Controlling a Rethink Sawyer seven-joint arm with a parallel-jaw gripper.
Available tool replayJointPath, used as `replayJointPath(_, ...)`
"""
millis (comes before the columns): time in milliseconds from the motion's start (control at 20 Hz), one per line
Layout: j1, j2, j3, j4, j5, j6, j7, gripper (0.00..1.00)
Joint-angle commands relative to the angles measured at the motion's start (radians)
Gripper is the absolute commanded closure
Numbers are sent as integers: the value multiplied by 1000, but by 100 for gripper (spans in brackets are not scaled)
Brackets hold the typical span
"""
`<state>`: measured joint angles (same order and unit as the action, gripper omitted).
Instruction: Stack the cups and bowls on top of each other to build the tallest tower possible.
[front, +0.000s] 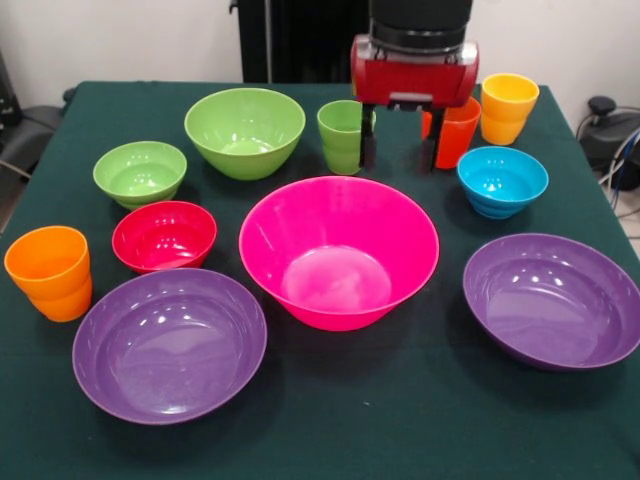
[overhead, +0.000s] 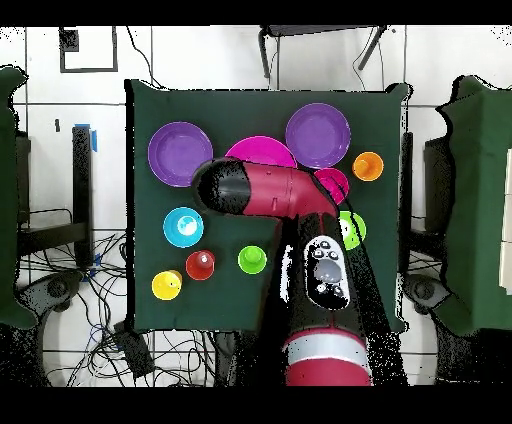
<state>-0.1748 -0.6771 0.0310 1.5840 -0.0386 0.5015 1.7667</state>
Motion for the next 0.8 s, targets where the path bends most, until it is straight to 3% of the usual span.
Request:
replayJointPath(50,52,-15,-66,89,49,129,255,0)
replayJointPath(400,49,-6,-62,114,60,89,286,0)
replayJointPath(800,64,-10,-80,113,60,119,288,0)
